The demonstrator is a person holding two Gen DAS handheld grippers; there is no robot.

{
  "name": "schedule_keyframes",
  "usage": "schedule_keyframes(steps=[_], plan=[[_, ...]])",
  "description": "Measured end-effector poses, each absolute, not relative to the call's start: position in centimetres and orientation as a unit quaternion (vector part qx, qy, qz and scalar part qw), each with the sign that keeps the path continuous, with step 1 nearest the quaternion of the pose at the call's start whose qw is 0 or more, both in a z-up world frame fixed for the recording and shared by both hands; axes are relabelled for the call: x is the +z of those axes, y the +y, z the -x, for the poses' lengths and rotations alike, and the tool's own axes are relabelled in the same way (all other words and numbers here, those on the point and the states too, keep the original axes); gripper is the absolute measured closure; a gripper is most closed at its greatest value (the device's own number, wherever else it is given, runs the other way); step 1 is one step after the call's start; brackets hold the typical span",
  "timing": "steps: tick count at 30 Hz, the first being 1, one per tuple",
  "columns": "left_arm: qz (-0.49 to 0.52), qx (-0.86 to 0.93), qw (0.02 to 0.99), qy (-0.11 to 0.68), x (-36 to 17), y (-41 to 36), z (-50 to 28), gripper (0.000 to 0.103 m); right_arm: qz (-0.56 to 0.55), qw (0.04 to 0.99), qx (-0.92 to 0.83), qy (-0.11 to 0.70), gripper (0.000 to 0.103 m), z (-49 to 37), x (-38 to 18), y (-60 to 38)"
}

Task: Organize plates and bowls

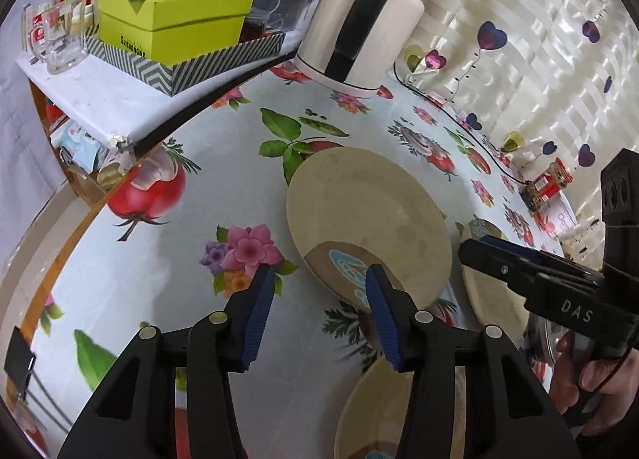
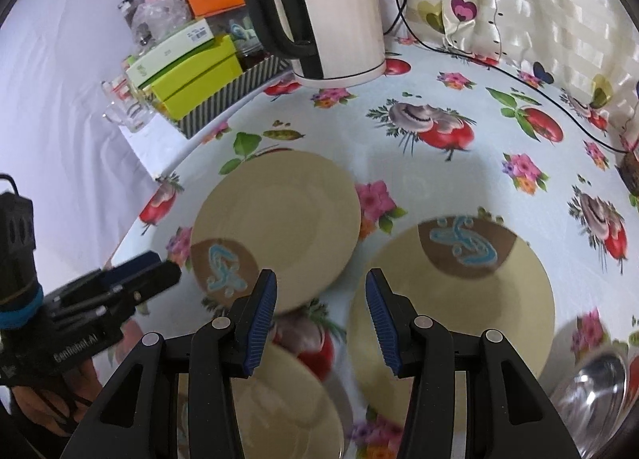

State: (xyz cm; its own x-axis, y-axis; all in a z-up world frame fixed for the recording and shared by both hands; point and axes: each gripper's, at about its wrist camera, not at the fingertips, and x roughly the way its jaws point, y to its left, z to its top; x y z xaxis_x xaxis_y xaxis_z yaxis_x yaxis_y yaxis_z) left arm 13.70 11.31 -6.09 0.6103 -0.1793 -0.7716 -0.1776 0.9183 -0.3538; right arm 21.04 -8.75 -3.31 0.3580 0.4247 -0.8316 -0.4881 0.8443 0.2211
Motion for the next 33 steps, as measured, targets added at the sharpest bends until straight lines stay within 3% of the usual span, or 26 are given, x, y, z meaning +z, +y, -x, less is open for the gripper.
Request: schedule_keyframes(steps=[10,21,33], plan=[[0.221,0.009,0.867,0.446,-7.5,12.4,-15.4,0.055,0.026,0.814,0.275,0.510,0.062,-24.8,-5.6,-7.6],[0.224,-0.004,0.865,0.449,-7.9,12.1,-16.3,0.077,0.029,0.810,0.274,0.518,0.080,-25.8,-6.6,-7.2],[0.234,-0.006,0.865,0.444,-8.2,12.2,-16.5,0.077,0.007,0.806,0.277,0.523,0.083,-26.3,-6.8,-7.5]])
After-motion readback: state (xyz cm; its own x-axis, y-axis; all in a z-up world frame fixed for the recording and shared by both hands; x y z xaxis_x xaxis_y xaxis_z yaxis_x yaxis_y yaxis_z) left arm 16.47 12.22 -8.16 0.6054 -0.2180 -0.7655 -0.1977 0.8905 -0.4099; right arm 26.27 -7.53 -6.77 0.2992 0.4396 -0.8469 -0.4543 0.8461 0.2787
